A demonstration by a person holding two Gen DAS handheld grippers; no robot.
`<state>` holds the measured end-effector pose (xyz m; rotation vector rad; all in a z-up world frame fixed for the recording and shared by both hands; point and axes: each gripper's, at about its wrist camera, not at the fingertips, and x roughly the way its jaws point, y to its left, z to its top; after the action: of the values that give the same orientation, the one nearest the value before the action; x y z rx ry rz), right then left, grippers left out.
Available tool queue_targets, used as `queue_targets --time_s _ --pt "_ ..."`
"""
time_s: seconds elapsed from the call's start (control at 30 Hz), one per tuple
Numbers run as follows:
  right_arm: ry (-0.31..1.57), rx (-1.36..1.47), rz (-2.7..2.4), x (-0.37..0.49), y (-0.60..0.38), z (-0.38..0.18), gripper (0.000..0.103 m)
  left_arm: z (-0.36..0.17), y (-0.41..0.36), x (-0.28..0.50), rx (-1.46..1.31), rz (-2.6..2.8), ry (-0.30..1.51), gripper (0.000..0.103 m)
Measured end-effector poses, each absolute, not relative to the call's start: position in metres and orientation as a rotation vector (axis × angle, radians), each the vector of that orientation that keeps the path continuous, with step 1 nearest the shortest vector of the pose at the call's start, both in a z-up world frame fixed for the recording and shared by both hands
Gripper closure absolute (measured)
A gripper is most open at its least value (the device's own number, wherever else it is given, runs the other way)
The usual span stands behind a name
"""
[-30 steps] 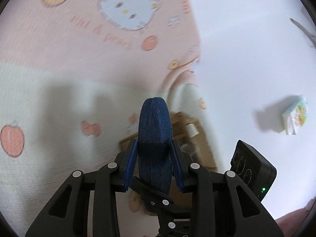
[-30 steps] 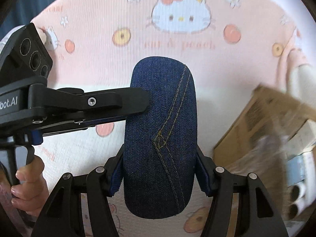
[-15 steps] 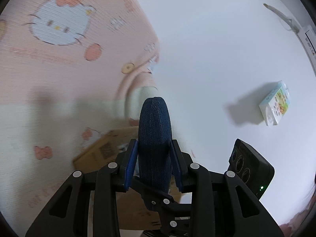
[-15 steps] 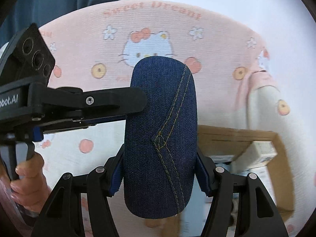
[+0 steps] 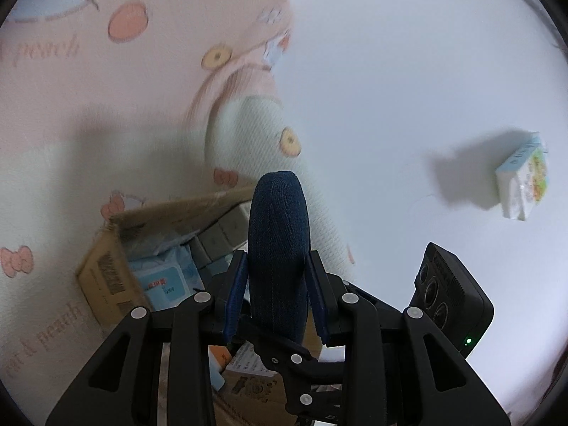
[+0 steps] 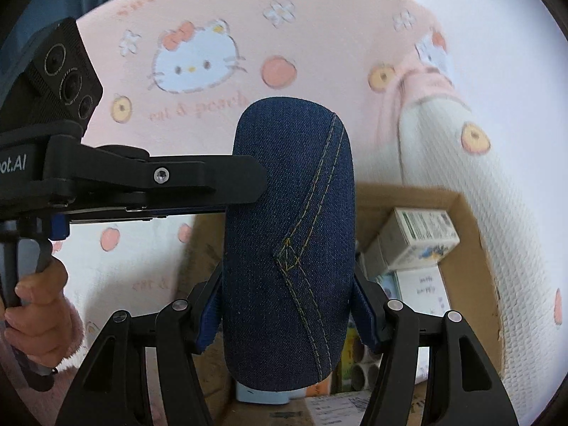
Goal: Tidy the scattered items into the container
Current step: 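Lift the denim pouch with the right gripper and carry it over the box, then lower the denim pouch into the box and open the right gripper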
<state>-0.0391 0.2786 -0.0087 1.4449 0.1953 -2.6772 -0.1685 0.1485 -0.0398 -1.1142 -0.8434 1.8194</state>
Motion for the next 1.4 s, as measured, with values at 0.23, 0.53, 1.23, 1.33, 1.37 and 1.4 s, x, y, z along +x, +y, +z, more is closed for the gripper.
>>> queue_targets --time_s 0.23,0.53,1.23,1.33,1.37,1.4 --pt "0.109 1.628 -2.570 -0.056 0.315 -0.035 0.043 -0.067 0.185 -0.191 -1.295 1.737 -0.861 0.067" --pt "-0.018 1.809 -2.416 -0.059 0.346 -0.058 0.043 -0.080 0.217 -0.193 -1.470 1.692 -0.770 0.067" --pt "-0.090 2.027 -2.228 -0.062 0.352 -0.086 0.043 -0.096 0.254 -0.186 -1.789 1.816 -0.468 0.069" --pt "-0.116 2.064 -2.198 -0.070 0.353 -0.093 0.043 -0.105 0.255 -0.193 -1.853 1.790 -0.514 0.069" --pt "-0.130 2.070 -2.189 -0.072 0.354 -0.095 0.043 -0.107 0.256 -0.195 -1.861 1.791 -0.512 0.069" --pt "-0.143 2.079 -2.181 -0.074 0.354 -0.097 0.043 -0.109 0.257 -0.196 -1.867 1.783 -0.502 0.069"
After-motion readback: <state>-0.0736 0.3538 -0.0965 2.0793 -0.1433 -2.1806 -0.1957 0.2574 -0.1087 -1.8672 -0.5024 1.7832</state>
